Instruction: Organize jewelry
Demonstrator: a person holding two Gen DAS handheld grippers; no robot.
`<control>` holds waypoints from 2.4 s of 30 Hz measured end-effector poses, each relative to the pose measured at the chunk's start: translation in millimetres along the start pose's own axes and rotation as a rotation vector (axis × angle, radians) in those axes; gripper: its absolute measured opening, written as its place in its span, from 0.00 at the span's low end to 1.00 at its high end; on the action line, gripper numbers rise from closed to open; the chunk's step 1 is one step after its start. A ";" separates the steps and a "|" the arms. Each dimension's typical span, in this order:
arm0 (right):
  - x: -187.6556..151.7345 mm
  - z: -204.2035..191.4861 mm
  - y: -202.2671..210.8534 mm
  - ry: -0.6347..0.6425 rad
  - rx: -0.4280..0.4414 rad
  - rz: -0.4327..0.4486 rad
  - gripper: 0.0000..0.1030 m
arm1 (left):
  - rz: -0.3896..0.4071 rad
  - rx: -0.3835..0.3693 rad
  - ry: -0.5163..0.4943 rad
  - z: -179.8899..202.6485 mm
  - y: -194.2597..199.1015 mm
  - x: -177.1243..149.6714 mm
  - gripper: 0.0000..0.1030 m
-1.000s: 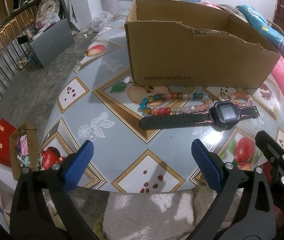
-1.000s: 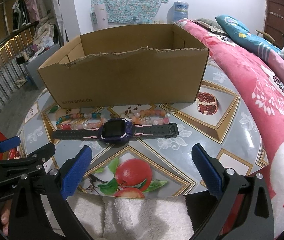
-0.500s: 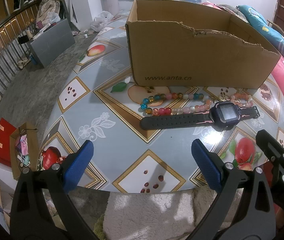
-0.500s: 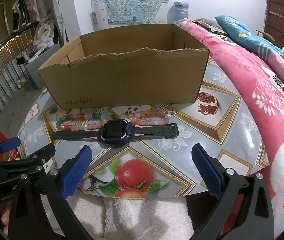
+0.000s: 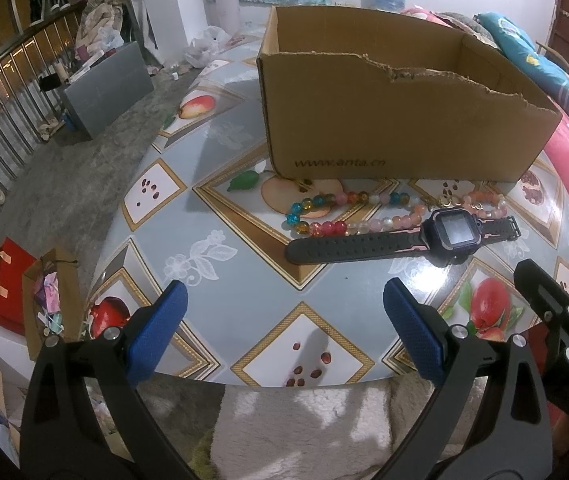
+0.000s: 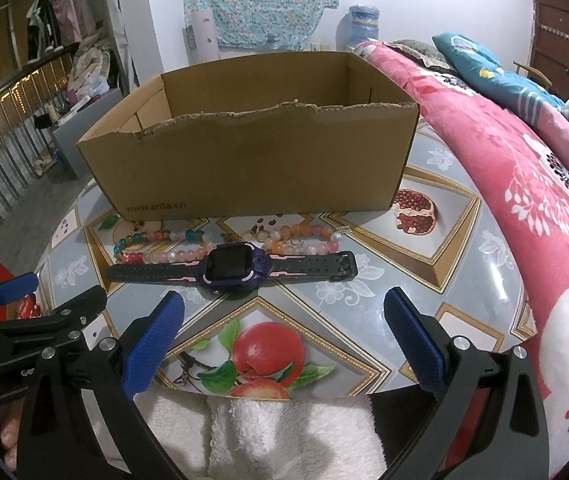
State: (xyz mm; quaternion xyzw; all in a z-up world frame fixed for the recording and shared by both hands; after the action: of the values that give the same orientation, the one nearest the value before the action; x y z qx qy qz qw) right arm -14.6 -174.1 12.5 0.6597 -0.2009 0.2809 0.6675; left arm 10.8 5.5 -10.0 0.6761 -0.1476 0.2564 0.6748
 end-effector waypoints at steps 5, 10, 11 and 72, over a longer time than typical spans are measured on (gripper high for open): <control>0.6 0.3 2.1 0.005 0.001 0.006 0.95 | 0.009 0.001 0.001 0.6 3.3 1.1 0.92; 1.4 -0.6 4.8 0.008 0.003 0.011 0.95 | 0.022 0.002 0.000 0.9 9.6 1.4 0.92; 1.4 -0.6 5.0 0.009 0.004 0.012 0.95 | 0.024 0.003 0.001 0.7 10.2 1.4 0.92; 13.7 -10.1 -59.5 0.148 0.331 0.035 0.53 | -0.011 -0.455 -0.034 6.6 -49.6 15.2 0.91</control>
State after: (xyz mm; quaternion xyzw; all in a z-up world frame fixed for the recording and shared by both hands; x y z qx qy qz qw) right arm 32.9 -160.8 -24.8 0.7344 -0.1136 0.3696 0.5577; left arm 51.4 3.5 -42.9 0.5115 -0.2093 0.2012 0.8087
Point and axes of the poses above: each gripper's, at about its wrist camera, not at the fingertips, and y roughly against the way its jaws point, z to its right, x to its top, the point moved 2 cm from there along -y, roughly the way its jaws point, and after that the axes turned 10 degrees about y, right-handed, at the moved point
